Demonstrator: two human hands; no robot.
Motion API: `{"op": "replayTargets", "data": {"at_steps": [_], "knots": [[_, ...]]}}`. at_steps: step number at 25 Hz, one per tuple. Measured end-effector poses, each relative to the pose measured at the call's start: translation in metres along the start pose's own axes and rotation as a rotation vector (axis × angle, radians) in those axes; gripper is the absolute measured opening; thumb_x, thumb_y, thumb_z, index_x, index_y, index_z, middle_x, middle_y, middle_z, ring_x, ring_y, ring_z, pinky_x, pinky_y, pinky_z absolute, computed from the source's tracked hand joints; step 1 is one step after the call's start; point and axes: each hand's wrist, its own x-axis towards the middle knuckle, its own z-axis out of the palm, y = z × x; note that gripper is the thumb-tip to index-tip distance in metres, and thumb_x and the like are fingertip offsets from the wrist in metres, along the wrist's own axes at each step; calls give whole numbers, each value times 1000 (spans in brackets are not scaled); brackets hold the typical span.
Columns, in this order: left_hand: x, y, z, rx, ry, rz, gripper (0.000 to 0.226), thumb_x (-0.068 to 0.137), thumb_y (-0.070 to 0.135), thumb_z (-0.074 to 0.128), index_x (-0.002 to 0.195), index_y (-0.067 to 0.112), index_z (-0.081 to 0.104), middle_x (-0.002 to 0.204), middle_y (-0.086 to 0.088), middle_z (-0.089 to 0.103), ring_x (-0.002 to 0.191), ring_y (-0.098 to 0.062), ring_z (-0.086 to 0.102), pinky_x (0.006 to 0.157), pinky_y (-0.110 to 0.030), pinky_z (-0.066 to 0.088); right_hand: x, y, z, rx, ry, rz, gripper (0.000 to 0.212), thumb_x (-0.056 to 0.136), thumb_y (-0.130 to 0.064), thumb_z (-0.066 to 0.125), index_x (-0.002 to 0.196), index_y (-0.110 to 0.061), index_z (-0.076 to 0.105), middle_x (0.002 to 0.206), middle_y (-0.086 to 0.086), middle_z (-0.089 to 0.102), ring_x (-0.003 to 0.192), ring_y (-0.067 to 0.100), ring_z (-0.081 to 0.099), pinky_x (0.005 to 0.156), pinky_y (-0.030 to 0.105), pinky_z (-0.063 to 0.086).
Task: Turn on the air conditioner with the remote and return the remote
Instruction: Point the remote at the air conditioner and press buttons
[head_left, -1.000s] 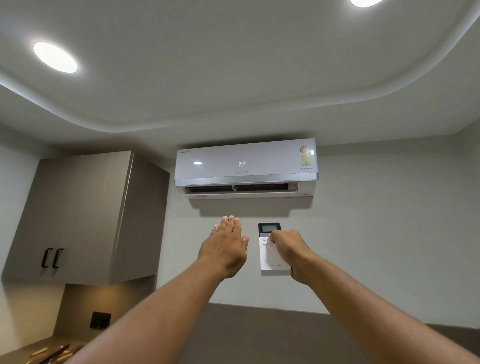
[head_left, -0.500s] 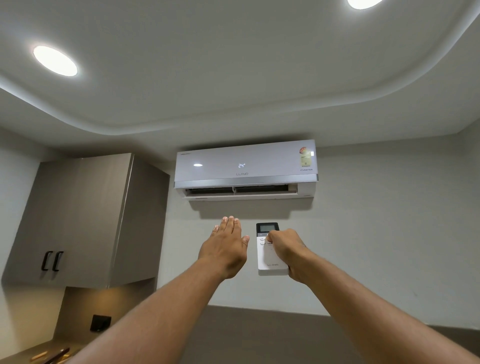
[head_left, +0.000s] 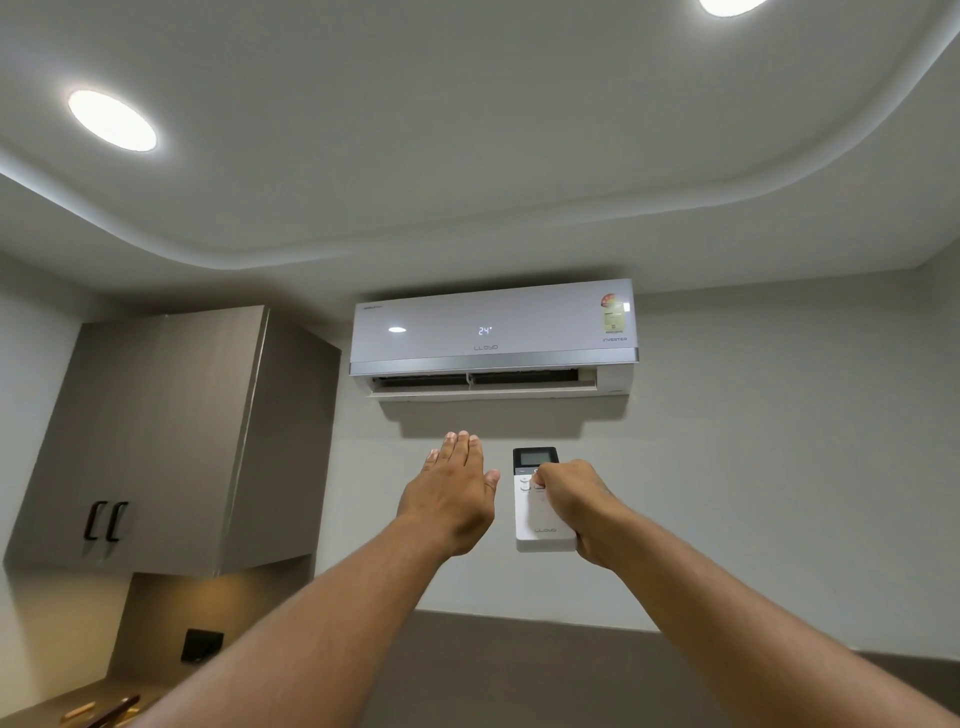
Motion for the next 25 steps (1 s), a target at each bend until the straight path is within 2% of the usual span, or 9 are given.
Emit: {"op": "replayTargets", "data": {"at_steps": [11, 17, 21, 25], "knots": [[1, -1, -1, -58, -7, 0, 61, 100, 41, 13, 151, 8, 2, 160, -8, -1, 146, -18, -4, 115, -33, 0, 1, -1, 1, -10, 23, 4, 22, 90, -15, 46, 104, -5, 59, 79, 15, 62, 71, 31, 62, 60, 29, 48], [1, 24, 15, -146, -20, 13, 60, 100, 39, 13, 150, 8, 3, 161, -8, 0, 146, -18, -4, 115, -34, 1, -5, 13, -18, -1, 93, 20, 17, 91, -14, 46, 99, -7, 59, 79, 12, 63, 69, 28, 61, 57, 29, 49], [4, 78, 43, -256, -51, 78, 60, 100, 39, 13, 151, 8, 3, 161, -8, 0, 146, -18, -4, 116, -35, 1, -19, 31, -69, -18, 216, 58, 12, 90, -12, 46, 87, -11, 58, 76, 11, 62, 65, 27, 60, 55, 27, 47], [5, 187, 68, -446, -94, 205, 60, 100, 39, 13, 151, 9, 3, 161, -7, 0, 146, -18, -4, 116, -35, 2, -52, 52, -156, -95, 404, 107, 13, 90, -15, 46, 83, -15, 57, 76, 10, 63, 66, 27, 62, 55, 27, 49]]}}
